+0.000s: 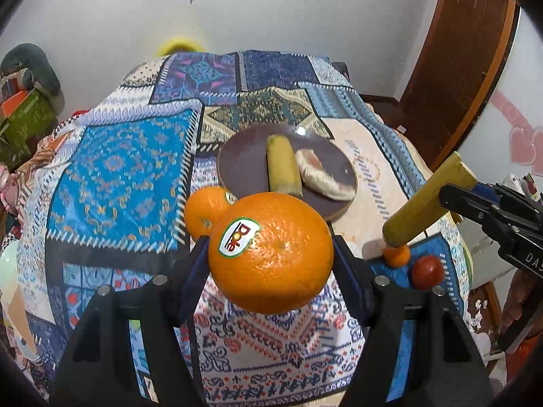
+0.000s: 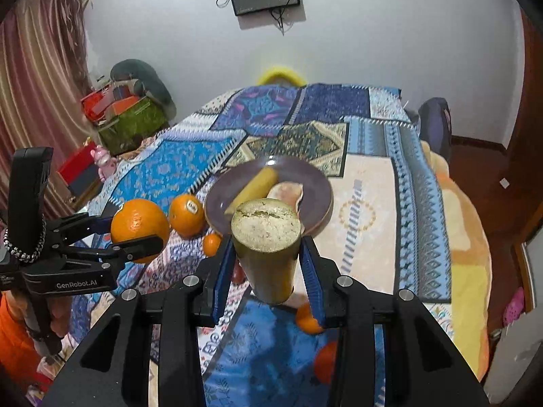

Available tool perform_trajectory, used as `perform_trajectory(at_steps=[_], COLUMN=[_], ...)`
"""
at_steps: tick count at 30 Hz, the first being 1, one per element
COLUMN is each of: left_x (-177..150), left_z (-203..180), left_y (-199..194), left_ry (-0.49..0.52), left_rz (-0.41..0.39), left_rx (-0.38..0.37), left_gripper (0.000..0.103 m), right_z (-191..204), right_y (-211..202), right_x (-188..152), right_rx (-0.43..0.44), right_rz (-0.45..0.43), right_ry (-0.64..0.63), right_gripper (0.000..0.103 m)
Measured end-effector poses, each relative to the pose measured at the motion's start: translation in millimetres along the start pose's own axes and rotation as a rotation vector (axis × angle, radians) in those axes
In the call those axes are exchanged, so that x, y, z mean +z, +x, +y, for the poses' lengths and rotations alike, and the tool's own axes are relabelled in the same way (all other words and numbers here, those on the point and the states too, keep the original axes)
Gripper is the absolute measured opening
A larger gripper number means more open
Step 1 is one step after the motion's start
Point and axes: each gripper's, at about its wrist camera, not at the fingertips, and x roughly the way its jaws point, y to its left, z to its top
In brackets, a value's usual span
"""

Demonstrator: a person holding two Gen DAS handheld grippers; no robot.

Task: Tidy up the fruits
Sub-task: 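Carry the yellow cylinder and Dole orange over the purple plate with both tools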

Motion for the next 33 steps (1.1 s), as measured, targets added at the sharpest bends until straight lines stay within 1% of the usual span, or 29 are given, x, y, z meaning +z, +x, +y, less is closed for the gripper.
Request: perform_trajectory(at_steps=[10, 18, 22, 26, 28, 33], left_x=[31, 48, 53, 57, 59, 67], left_z=[10, 21, 25, 27, 26, 24], left_y=[19, 48, 66, 85, 91, 105], left_ry=[-0.013, -0.027, -0.033, -0.038, -0.035, -0.009], left_rz=[-0.020, 0.000, 0.021, 0.049, 0.047, 0.051], left_rx=[0.016, 0.024, 0.024, 0.021, 0.020, 0.039], left_gripper=[0.069, 0.069, 0.069, 0.069, 0.069, 0.069], right_z=[-9, -22, -29, -32, -33, -37], right_y=[9, 28, 41, 59, 70, 81], right_x=[21, 35, 43, 47, 48, 55], right_rx=[-0.031, -0.053, -0.056, -0.054, -0.057, -0.050], right_rz=[-0.032, -0.034, -0.025, 0.007, 0.026, 0.027], right_ry=[-0.018, -0.019, -0.012, -0.008, -0.009, -0.005], right_gripper=[0.035, 0.035, 0.035, 0.035, 0.035, 0.035])
